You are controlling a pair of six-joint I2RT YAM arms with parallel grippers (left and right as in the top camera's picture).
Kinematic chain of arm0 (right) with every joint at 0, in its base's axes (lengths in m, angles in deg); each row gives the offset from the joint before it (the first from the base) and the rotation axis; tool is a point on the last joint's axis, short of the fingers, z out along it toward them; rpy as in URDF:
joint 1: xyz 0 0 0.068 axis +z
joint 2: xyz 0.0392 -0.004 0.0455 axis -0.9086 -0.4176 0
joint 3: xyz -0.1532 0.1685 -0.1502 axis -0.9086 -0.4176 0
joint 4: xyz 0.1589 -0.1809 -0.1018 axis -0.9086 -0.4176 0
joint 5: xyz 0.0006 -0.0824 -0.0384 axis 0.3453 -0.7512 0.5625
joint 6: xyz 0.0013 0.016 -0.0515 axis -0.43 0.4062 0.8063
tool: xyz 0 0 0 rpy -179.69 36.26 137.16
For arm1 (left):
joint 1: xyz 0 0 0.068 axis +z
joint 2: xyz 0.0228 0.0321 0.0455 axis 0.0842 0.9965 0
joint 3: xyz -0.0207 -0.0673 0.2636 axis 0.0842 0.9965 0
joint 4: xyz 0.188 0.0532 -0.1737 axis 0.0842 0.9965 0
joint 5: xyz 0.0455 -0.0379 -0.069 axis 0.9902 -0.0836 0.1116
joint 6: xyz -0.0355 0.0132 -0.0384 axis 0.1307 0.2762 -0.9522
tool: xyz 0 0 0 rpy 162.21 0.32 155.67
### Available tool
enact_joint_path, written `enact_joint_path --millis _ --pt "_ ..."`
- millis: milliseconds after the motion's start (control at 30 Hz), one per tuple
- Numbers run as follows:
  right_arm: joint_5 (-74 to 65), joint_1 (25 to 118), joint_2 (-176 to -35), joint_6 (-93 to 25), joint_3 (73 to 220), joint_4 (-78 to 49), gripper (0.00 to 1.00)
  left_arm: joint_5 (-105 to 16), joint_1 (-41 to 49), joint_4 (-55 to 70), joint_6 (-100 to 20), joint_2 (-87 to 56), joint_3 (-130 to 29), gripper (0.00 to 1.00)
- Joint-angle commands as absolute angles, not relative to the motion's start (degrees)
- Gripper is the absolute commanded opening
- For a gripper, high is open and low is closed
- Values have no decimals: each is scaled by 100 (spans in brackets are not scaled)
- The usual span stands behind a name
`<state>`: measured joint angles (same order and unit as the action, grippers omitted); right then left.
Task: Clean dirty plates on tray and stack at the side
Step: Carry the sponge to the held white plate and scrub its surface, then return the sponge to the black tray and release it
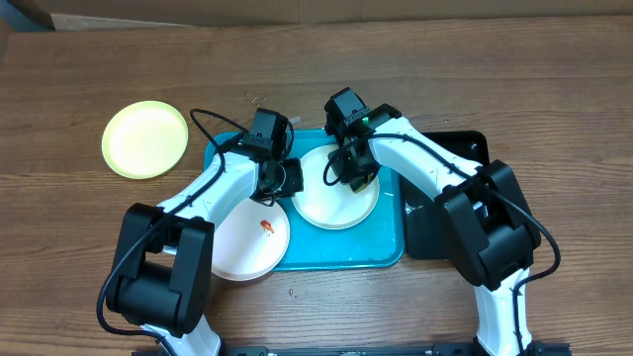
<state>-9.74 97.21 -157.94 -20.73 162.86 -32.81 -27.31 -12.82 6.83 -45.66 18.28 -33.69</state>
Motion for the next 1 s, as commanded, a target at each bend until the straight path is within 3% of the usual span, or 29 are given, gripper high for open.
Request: enact_joint_path --millis 0,333,567,733,967 --pt "-69 9826 -15827 -2049 16109 -3355 4 -2809 -1326 641 -4525 1900 -3439 8" --pt "1312 9649 -15823 -1979 16380 -3403 4 -2809 -1326 641 -4523 1900 -3439 8" --pt "2512 8987 -15810 -1660 17196 -4205 4 -2807 -1326 645 -4523 1900 -3439 8" --pt "2374 8395 -15746 -1225 17808 -5495 4 -2807 -1326 643 -4523 1900 -3439 8" --pt "811 7573 -15668 -1266 17873 -6610 4 -2807 -1326 643 -4523 1900 -3439 9"
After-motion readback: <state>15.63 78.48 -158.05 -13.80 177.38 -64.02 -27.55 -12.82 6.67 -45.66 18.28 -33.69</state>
